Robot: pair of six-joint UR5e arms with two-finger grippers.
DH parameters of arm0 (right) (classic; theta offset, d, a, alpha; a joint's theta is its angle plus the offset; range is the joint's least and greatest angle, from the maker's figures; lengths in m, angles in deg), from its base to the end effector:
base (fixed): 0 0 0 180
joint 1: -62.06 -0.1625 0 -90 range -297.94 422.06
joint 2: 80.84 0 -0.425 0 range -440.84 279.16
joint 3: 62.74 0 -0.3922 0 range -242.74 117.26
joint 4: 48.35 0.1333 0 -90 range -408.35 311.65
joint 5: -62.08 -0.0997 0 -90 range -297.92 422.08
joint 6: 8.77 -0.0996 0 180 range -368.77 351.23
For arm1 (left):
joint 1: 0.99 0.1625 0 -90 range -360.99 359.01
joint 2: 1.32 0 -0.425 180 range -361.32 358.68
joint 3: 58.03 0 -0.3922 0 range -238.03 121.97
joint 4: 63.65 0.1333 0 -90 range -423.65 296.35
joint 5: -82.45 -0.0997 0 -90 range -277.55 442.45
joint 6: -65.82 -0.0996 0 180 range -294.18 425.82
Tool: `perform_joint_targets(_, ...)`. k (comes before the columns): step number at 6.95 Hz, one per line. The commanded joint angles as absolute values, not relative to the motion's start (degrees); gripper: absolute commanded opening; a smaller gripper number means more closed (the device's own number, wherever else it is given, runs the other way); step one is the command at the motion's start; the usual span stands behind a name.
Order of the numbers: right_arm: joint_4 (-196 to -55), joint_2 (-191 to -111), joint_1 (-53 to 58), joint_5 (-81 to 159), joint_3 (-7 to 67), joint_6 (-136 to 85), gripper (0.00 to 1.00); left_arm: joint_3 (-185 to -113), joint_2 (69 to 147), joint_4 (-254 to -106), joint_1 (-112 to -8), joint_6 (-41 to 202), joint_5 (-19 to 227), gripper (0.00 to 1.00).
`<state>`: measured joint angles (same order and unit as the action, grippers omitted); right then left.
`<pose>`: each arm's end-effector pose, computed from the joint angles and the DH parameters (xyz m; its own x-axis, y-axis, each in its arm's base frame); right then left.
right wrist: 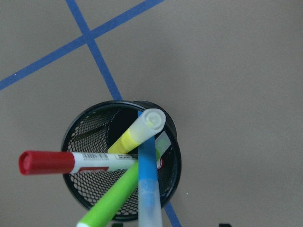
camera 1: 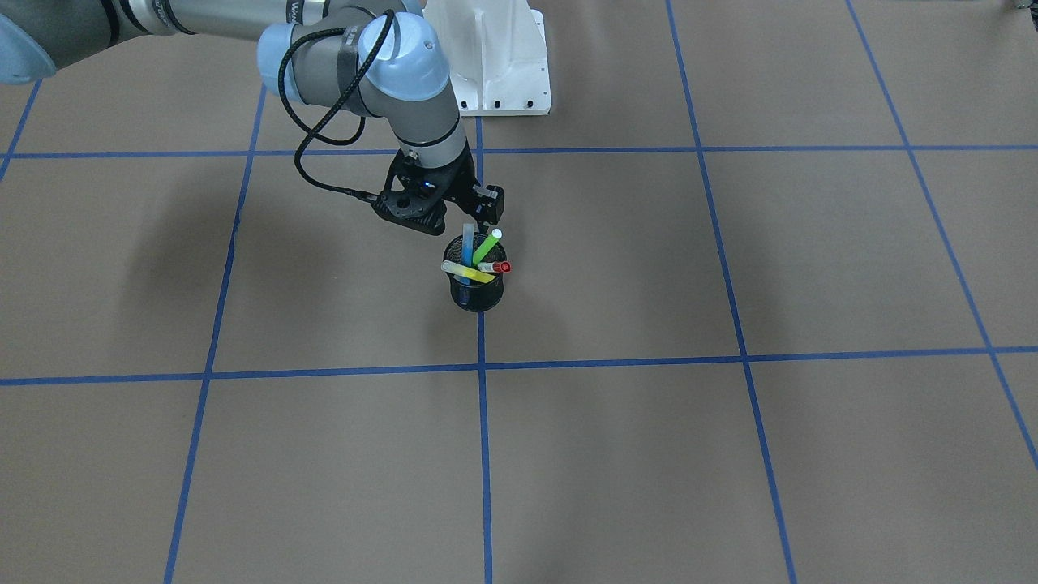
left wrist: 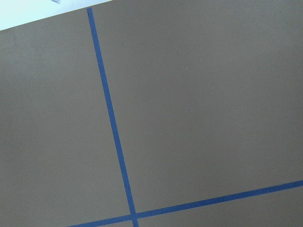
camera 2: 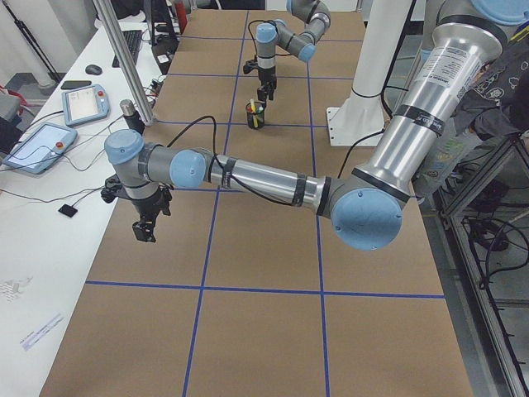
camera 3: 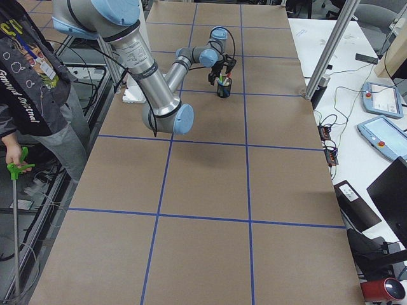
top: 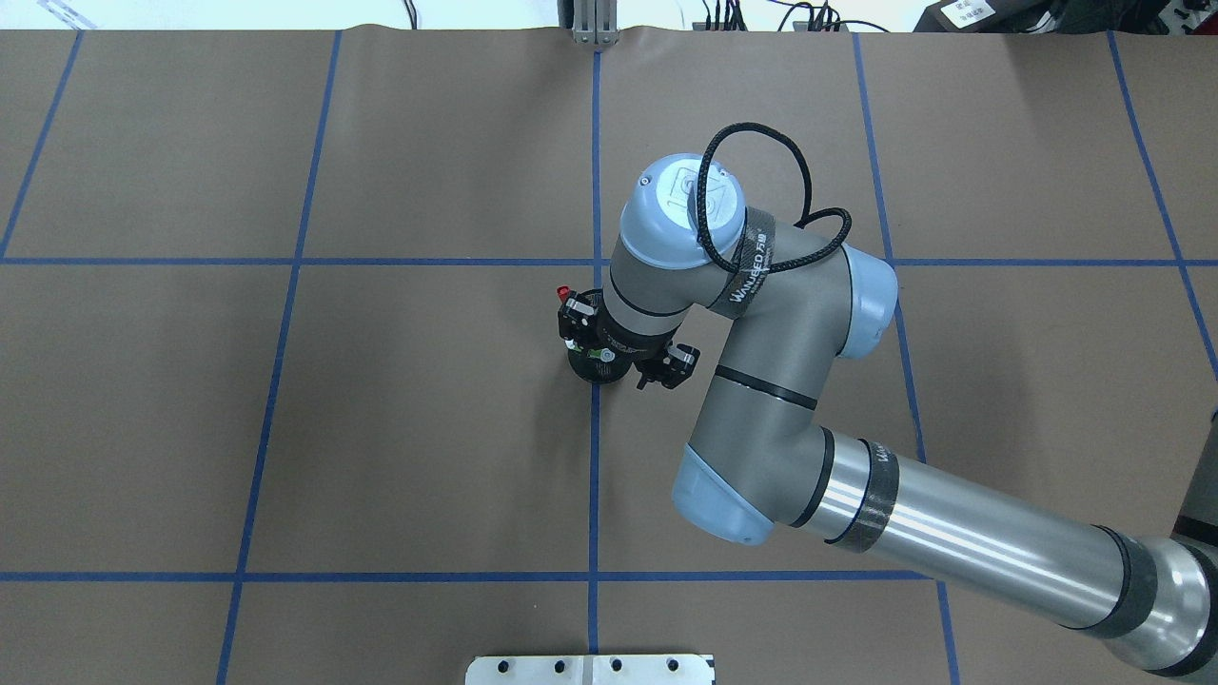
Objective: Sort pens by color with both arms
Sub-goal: 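Lower the right gripper and grasp the blue marker while the left arm approaches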
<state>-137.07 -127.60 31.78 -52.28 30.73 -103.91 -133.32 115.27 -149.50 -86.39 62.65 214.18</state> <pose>-0.5530 -0.4297 0.1733 0.5582 0.4204 0.7153 -0.2457 0.9072 -0.3415 -0.0120 -0.6860 0.5221 0.7312 0.2035 -0.6511 -0.1201 0.9780 0.1708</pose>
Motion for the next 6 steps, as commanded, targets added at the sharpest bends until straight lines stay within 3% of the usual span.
perform_joint_targets(1,-136.1,-127.5,31.3,-52.4,29.6,-102.4,0.71,-132.7,115.7,-149.2,-86.3,64.0,214.2,1.0)
perform_joint_targets(4,-136.1,-127.6,30.0,-53.0,29.7,-102.2,0.7,-133.0,117.4,-149.3,-85.9,70.4,216.2,1.0)
perform_joint_targets(6,-136.6,-127.1,30.0,-52.4,29.5,-101.8,0.57,-135.4,117.7,-150.0,-82.3,80.4,221.9,1.0)
